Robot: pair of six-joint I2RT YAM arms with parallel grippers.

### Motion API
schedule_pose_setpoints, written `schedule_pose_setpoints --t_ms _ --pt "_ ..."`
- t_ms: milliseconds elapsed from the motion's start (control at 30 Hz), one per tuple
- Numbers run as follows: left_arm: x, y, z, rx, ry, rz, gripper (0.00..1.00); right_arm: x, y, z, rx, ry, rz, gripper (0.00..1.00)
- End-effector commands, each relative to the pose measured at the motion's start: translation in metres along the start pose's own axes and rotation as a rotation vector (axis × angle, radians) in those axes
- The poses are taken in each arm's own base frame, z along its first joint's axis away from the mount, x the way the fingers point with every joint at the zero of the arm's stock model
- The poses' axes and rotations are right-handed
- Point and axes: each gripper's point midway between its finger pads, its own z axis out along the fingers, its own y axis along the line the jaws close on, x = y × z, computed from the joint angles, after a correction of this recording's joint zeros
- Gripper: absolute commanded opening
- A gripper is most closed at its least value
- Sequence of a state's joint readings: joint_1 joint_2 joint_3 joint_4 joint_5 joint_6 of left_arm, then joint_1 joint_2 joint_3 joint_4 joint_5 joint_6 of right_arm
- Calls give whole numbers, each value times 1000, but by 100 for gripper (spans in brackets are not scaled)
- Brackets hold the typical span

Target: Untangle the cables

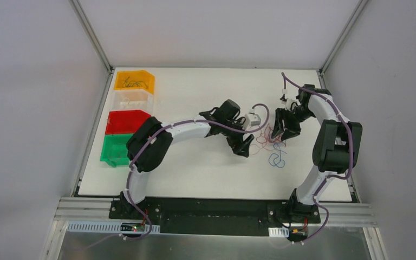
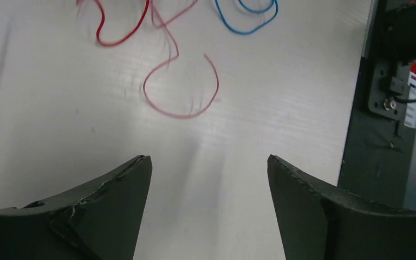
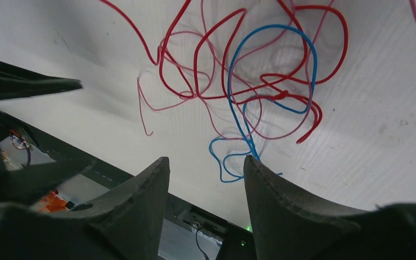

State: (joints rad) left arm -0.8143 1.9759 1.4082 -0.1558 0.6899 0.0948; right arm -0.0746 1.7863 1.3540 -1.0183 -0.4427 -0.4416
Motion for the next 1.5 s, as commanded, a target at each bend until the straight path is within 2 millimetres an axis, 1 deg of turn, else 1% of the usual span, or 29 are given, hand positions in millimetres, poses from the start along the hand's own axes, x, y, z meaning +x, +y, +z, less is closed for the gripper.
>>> schedule_pose_setpoints --t_ms 0,100,167,233,267,300,333,400,467,533,567,633,667,700,733,833,900,967,1033,1133,1167,1200,1267,1333,1467 --pt "-67 1 38 -52 -189 201 82 -23 6 0 -33 -57 54 55" --pt "-60 9 66 -80 -154 288 84 -31 7 4 -46 -63 84 55" --pt "-53 20 76 -116 -133 298 85 -35 9 4 -58 -67 97 55" --pt "-38 31 84 -138 -100 302 82 -37 11 6 -69 -68 103 55" --pt "-32 34 86 -143 -85 306 80 -36 12 8 -73 -63 107 55" --pt "-24 36 89 -143 -66 306 75 -36 14 9 -76 -60 107 55" --pt "-18 36 90 -137 -50 302 66 -36 15 12 -80 -54 108 55" --pt "-8 32 89 -112 -21 297 43 -36 17 17 -82 -49 107 55" --pt "-4 27 84 -96 -8 293 21 -36 19 23 -75 -50 105 55" --pt "-6 17 74 -77 -8 299 1 -36 21 31 -54 -51 102 54" --pt "-10 12 66 -77 -18 301 0 -38 18 34 -30 -65 105 54" --pt "-14 3 47 -67 -18 283 0 -39 14 45 37 -72 92 52" --pt "-22 -4 32 -63 -41 274 0 -40 10 49 71 -79 90 50" --pt "-24 -5 23 -56 -50 254 0 -41 6 53 99 -82 91 49" --pt "-33 -11 6 -54 -76 235 0 -43 3 56 124 -84 96 47" --pt "-49 -12 -36 -63 -117 190 0 -47 -7 62 171 -75 123 41" --pt "-55 -9 -66 -68 -136 163 0 -48 -12 65 194 -77 132 37" --pt "-65 -12 -93 -72 -163 165 0 -48 -16 69 217 -72 132 33" --pt "-75 -15 -122 -78 -196 170 0 -43 -21 75 253 -47 121 30" --pt "-96 -19 -169 -108 -258 196 0 -38 -30 80 302 -15 103 27" --pt "-100 -19 -184 -123 -275 200 0 -36 -33 81 319 -7 96 25" --pt "-109 -21 -204 -146 -309 214 0 -36 -36 81 337 -2 87 23" --pt "-121 -18 -237 -196 -355 218 0 -34 -43 80 375 10 73 19" --pt "-134 -16 -270 -249 -406 226 0 -33 -49 79 407 23 54 17" --pt "-163 -8 -341 -382 -530 227 0 -29 -53 74 429 46 22 17"
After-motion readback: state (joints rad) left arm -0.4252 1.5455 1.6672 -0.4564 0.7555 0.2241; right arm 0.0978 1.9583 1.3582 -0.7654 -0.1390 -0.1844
